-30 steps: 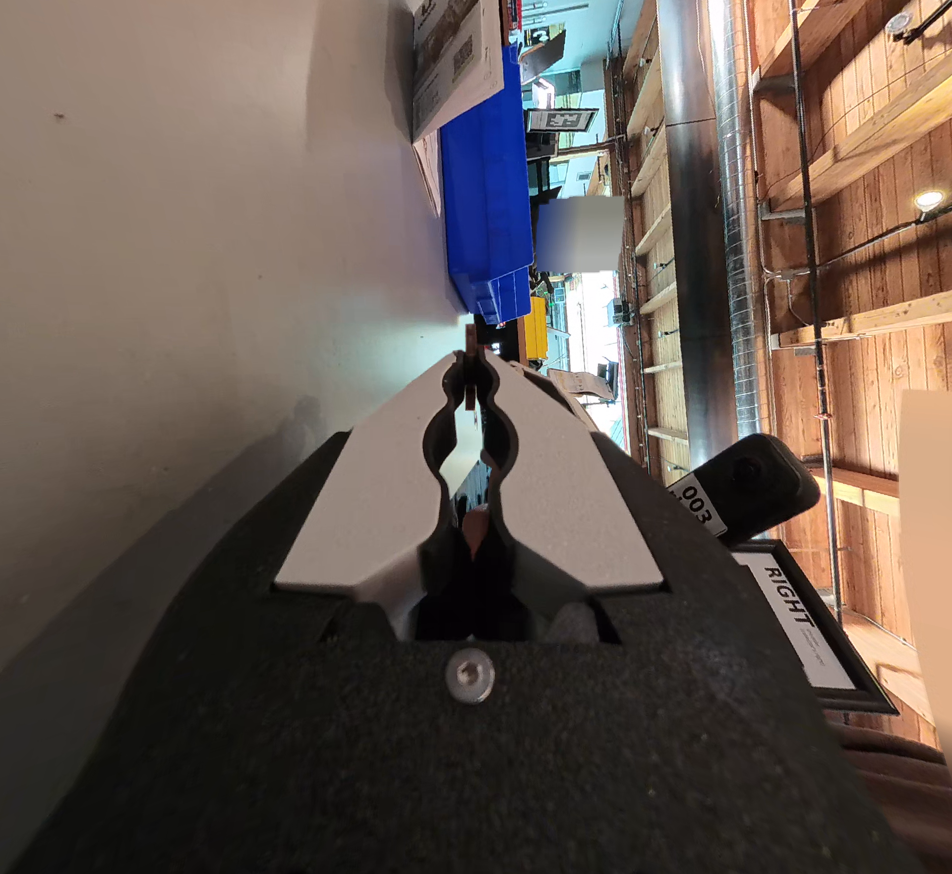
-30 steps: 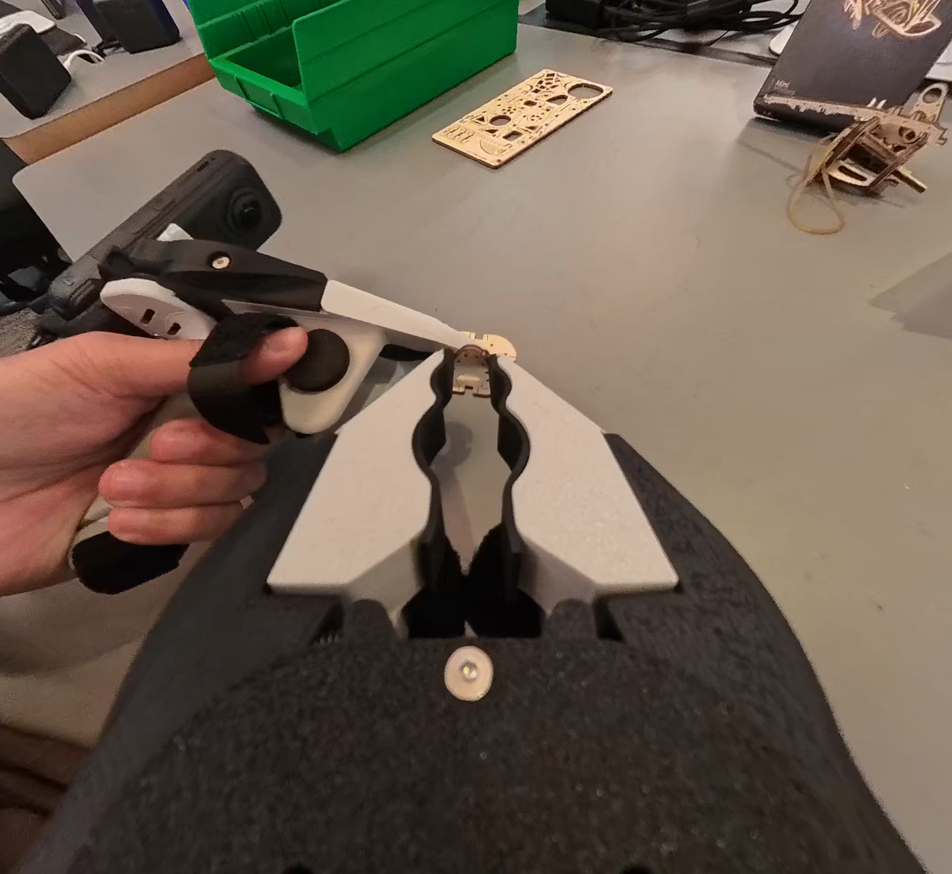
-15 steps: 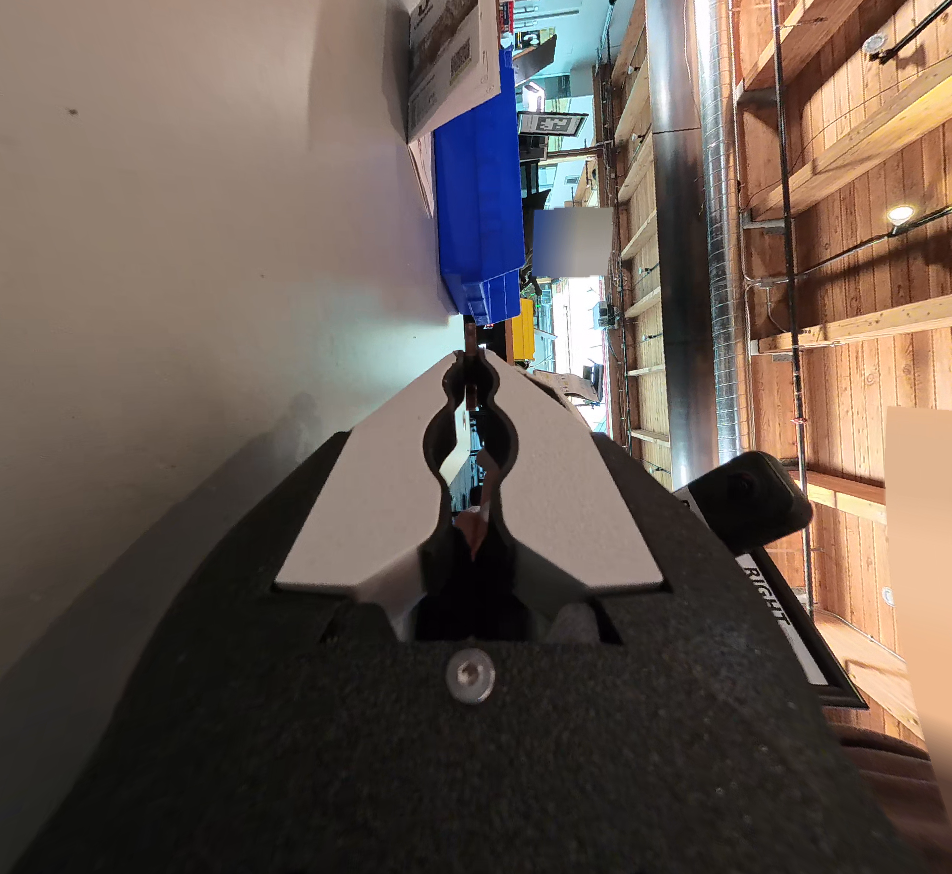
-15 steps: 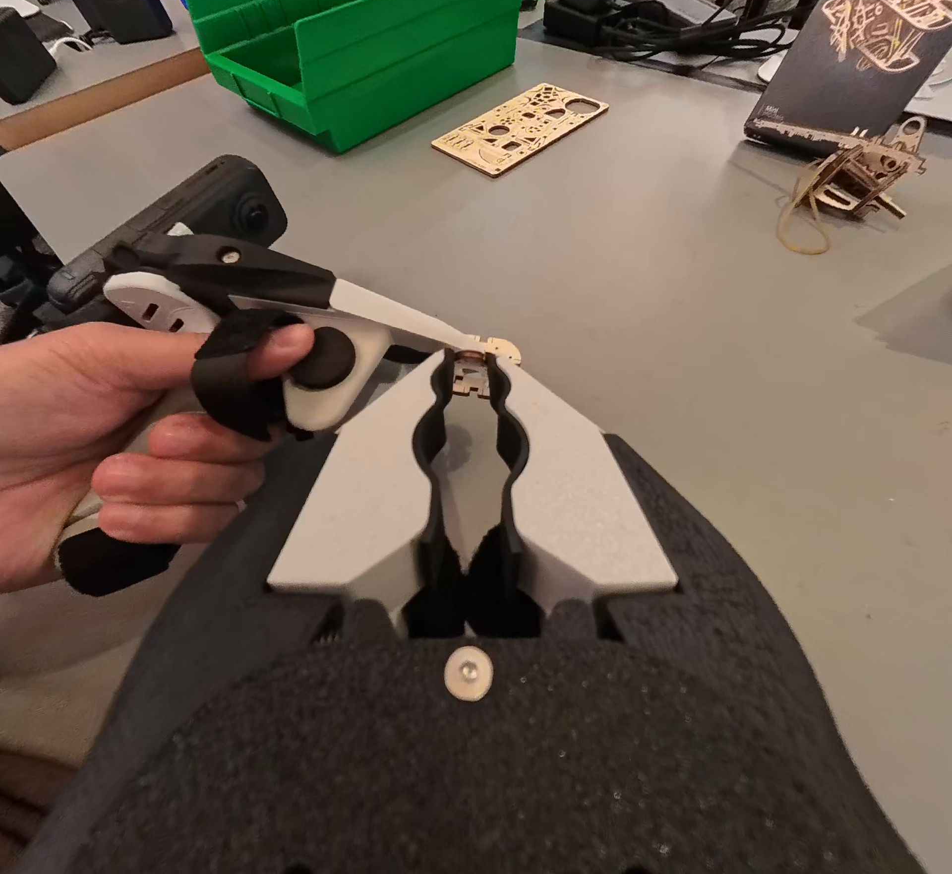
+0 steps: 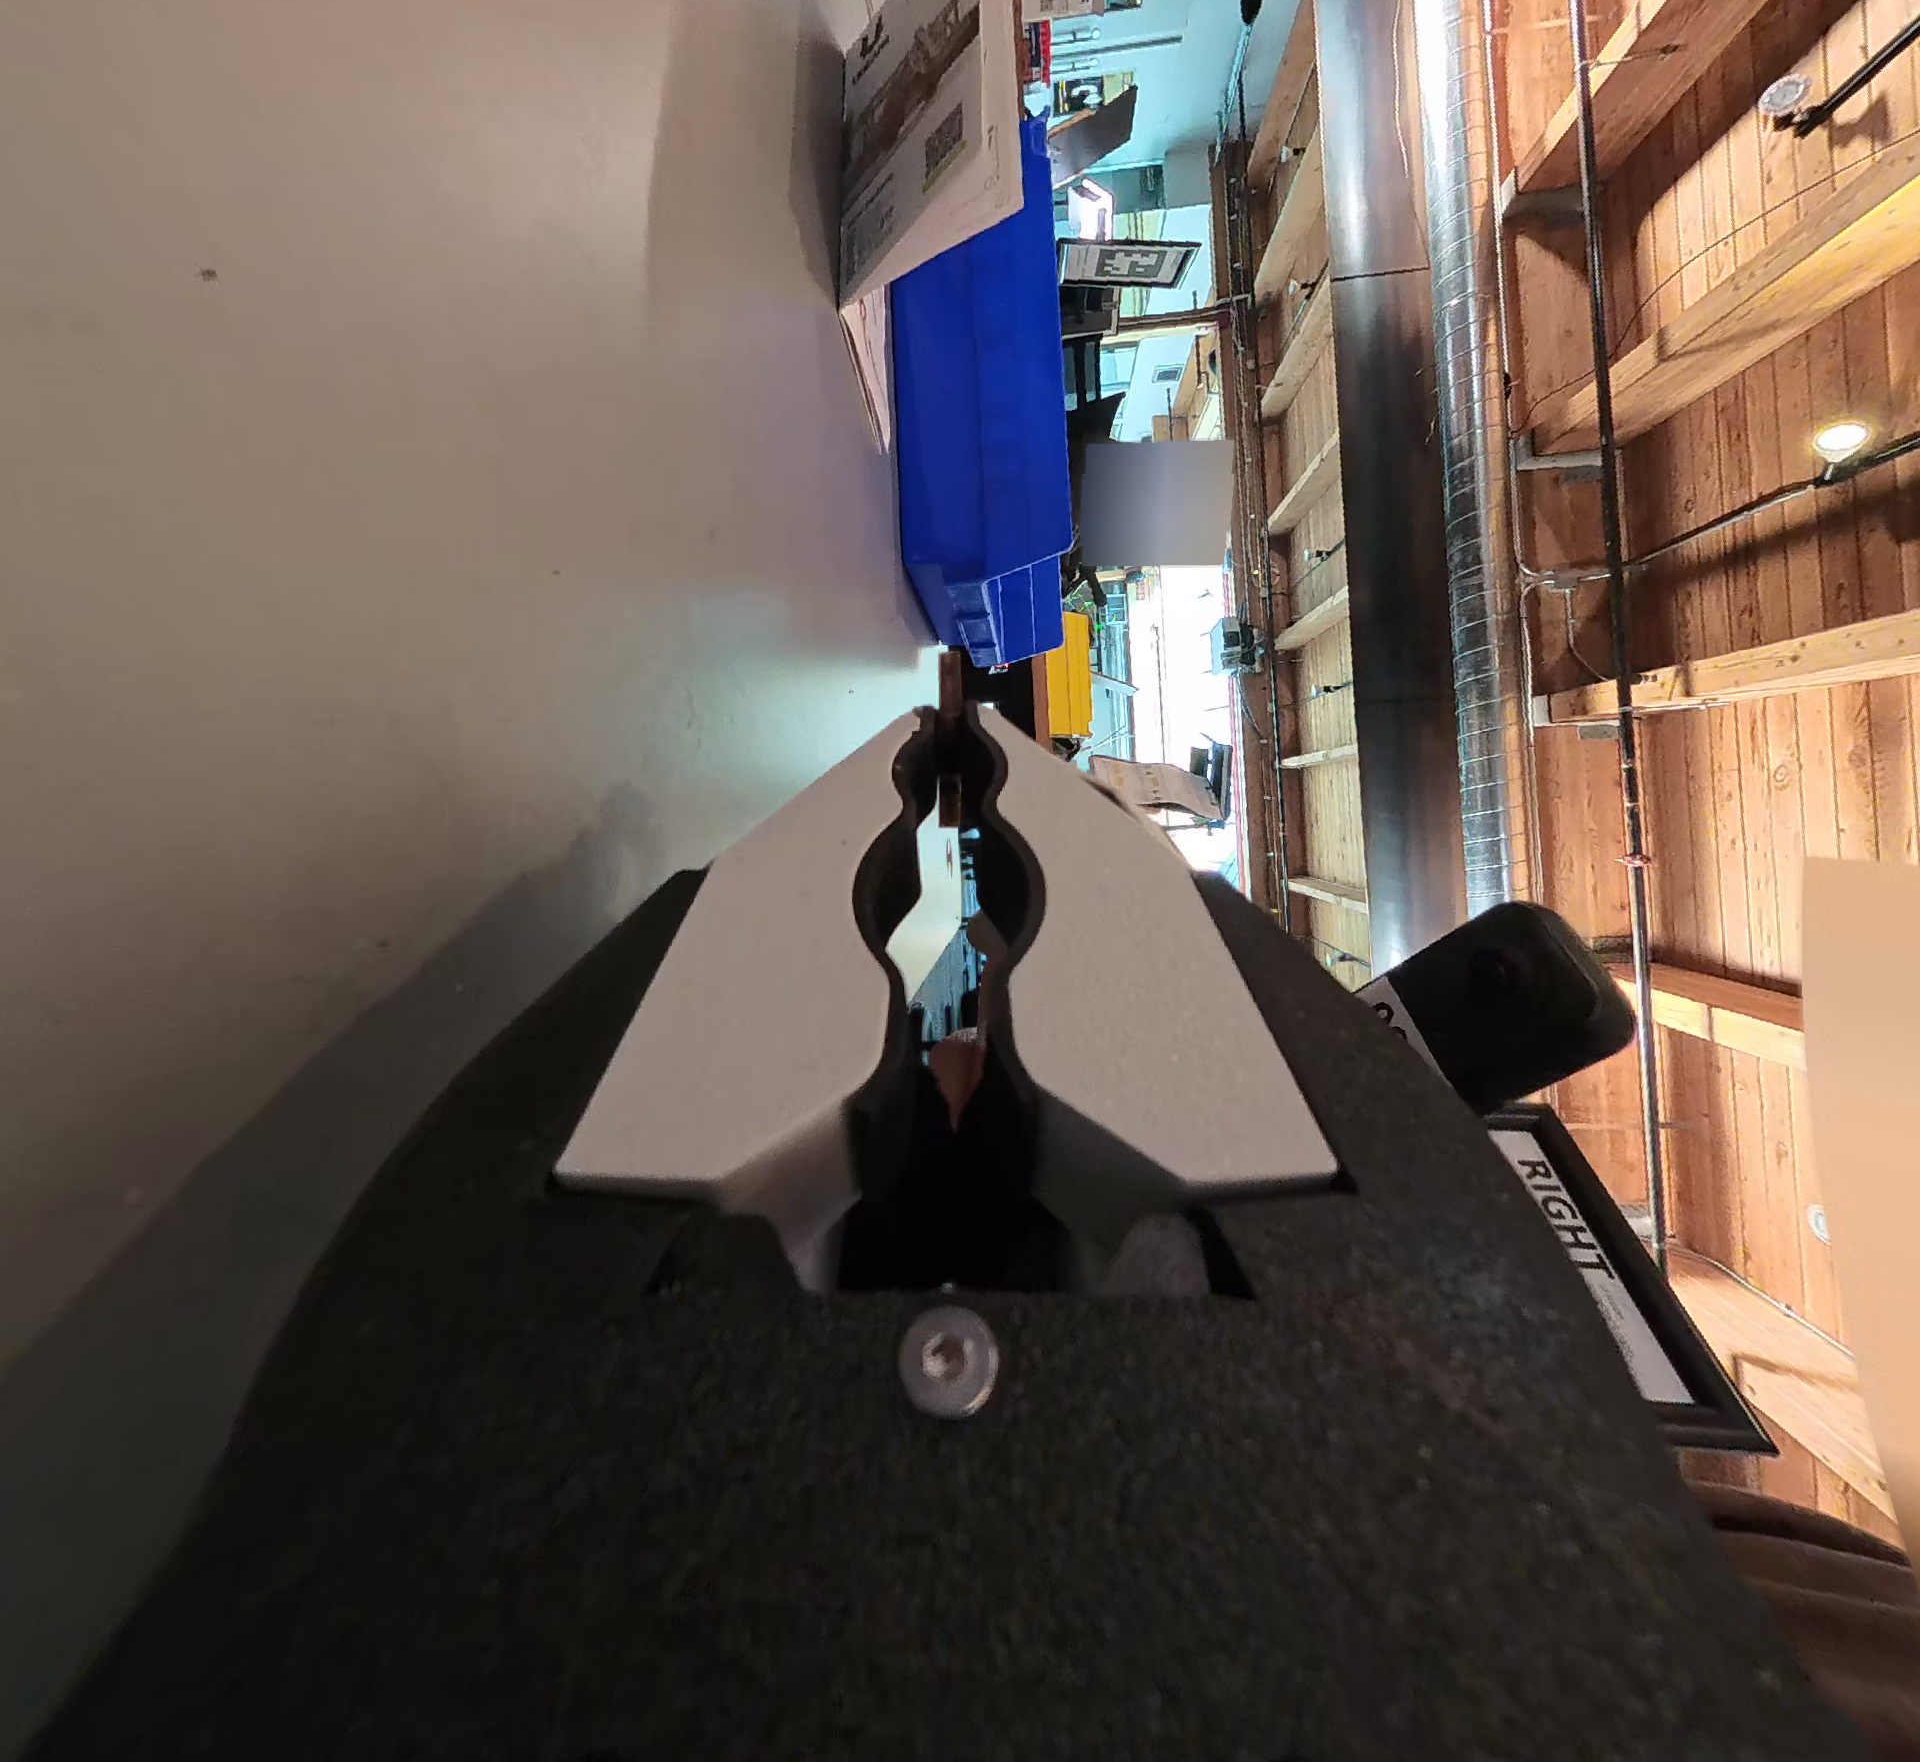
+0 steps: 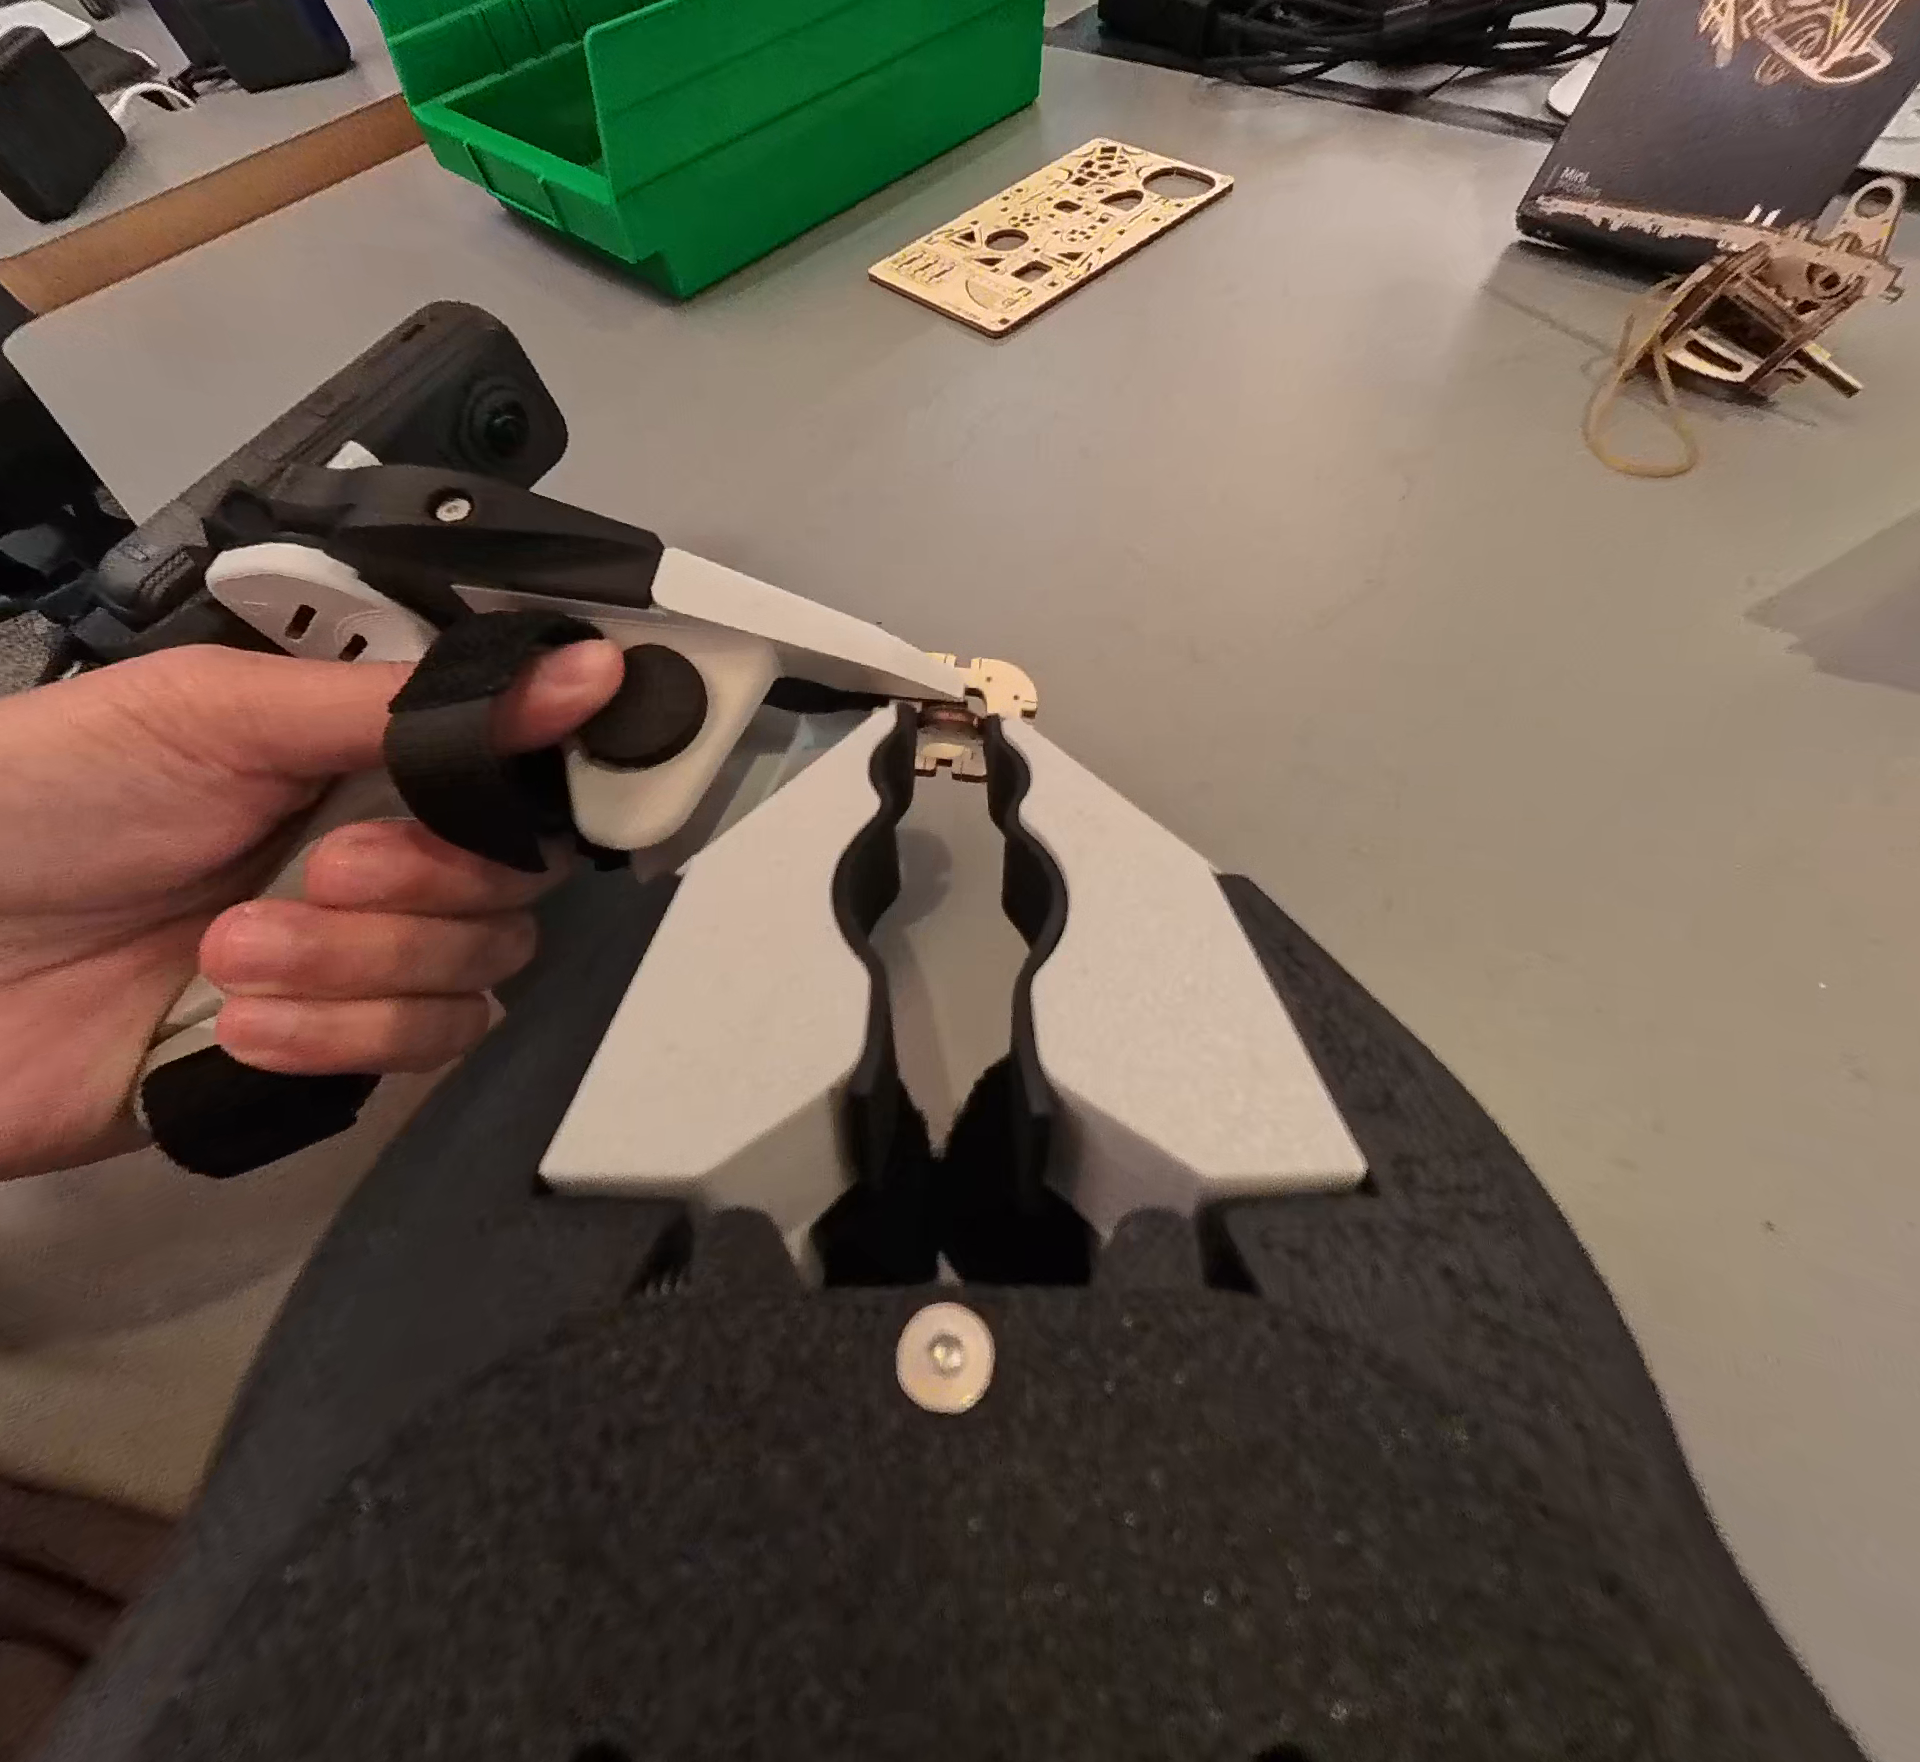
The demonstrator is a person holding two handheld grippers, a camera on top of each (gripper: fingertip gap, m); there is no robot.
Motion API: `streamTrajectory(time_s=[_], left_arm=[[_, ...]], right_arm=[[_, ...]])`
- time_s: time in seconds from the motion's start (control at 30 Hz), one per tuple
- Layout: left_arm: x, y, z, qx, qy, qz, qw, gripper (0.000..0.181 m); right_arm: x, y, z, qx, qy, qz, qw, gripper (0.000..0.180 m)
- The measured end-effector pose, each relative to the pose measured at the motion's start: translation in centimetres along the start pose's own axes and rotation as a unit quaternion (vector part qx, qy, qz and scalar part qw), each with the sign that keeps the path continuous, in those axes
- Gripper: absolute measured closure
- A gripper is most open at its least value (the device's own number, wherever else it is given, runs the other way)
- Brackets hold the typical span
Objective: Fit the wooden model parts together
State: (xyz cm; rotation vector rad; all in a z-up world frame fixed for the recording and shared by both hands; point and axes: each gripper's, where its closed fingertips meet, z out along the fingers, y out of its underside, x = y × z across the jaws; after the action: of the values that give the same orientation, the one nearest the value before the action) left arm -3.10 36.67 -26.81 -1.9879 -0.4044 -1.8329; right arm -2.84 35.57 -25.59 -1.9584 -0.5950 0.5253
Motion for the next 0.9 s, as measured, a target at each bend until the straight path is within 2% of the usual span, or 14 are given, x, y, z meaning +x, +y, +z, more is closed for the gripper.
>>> streamTrajectory(time_s=[0.9], left_arm=[[-1.2,0.0,-0.2,0.000,-0.023,-0.016,1.000,0.181]], right_arm=[[-0.2,1.1,0.9,-0.041,-0.003,0.007,0.999,0.167]])
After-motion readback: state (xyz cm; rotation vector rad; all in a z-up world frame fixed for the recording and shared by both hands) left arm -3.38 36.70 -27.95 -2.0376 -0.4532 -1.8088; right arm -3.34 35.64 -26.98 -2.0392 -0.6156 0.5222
